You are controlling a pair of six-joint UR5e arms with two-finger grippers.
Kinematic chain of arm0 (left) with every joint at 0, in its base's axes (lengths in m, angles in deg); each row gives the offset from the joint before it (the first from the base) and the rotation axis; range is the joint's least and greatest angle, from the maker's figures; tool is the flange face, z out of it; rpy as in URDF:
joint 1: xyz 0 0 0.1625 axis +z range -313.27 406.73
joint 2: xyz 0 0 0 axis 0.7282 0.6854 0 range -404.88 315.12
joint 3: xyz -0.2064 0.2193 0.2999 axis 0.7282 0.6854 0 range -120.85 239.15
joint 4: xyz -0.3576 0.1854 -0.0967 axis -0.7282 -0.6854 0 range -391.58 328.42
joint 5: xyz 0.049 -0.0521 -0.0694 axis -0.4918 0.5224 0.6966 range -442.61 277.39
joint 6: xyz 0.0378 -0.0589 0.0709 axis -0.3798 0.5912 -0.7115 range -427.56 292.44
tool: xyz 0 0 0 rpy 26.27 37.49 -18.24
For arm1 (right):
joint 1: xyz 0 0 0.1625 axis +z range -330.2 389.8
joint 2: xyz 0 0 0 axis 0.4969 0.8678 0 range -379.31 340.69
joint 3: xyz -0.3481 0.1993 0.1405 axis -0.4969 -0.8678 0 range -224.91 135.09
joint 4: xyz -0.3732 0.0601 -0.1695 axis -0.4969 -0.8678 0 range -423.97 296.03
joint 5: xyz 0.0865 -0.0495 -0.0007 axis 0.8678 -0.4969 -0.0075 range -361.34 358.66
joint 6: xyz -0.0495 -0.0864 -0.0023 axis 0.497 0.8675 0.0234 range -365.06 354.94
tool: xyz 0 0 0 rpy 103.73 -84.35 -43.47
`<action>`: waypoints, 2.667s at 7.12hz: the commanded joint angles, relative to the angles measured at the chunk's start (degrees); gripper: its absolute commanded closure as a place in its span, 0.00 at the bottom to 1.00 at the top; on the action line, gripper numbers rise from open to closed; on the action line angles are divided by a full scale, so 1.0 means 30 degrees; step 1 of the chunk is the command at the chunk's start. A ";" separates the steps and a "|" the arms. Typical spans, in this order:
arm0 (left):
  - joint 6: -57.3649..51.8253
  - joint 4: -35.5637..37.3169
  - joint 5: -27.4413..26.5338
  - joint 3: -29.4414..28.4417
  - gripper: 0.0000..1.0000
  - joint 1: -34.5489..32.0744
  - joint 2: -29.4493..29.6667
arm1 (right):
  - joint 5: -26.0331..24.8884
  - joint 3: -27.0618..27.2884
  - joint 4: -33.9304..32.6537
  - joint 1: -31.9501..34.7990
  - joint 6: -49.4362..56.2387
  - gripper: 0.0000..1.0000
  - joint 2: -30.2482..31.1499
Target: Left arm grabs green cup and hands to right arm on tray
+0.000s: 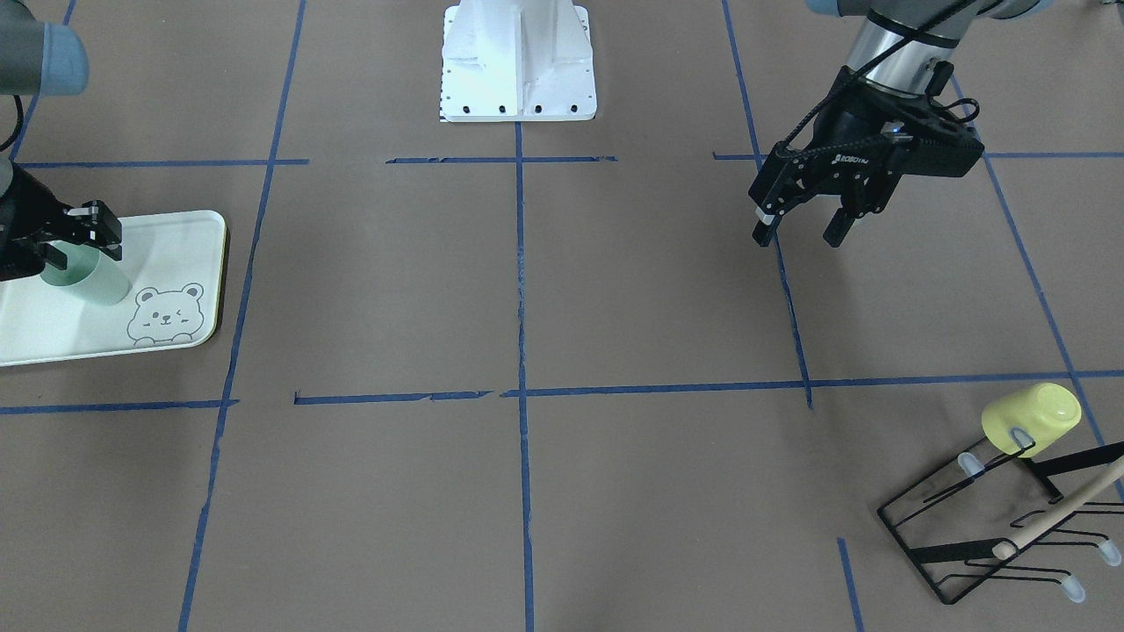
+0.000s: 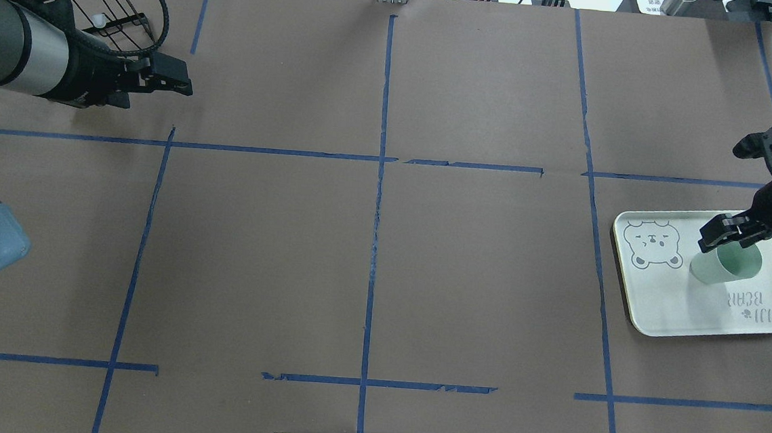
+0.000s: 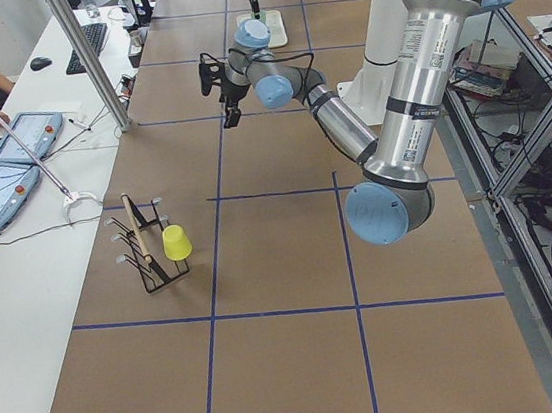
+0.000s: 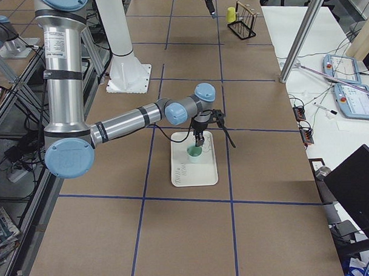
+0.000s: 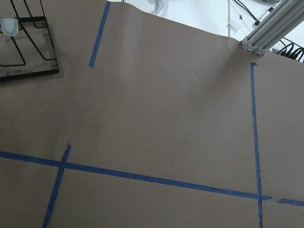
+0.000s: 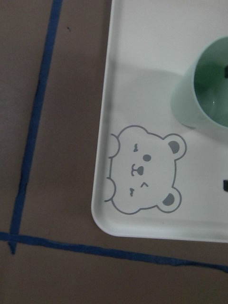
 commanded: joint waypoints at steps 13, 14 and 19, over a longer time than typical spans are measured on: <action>-2.6465 1.1537 0.8329 -0.0495 0.00 -1.0202 -0.5923 | 0.2281 0.2275 -0.3393 1.0958 0.8222 0.00 0.4874; -2.6465 1.1537 0.9094 -0.0466 0.00 -1.0203 -0.5953 | 0.2370 0.2595 -0.3393 1.0958 0.8222 0.00 0.5224; -2.8598 1.1098 0.9688 -0.1311 0.00 -1.1894 -0.7594 | 0.2342 0.2277 -0.3452 1.0402 0.8281 0.00 0.5638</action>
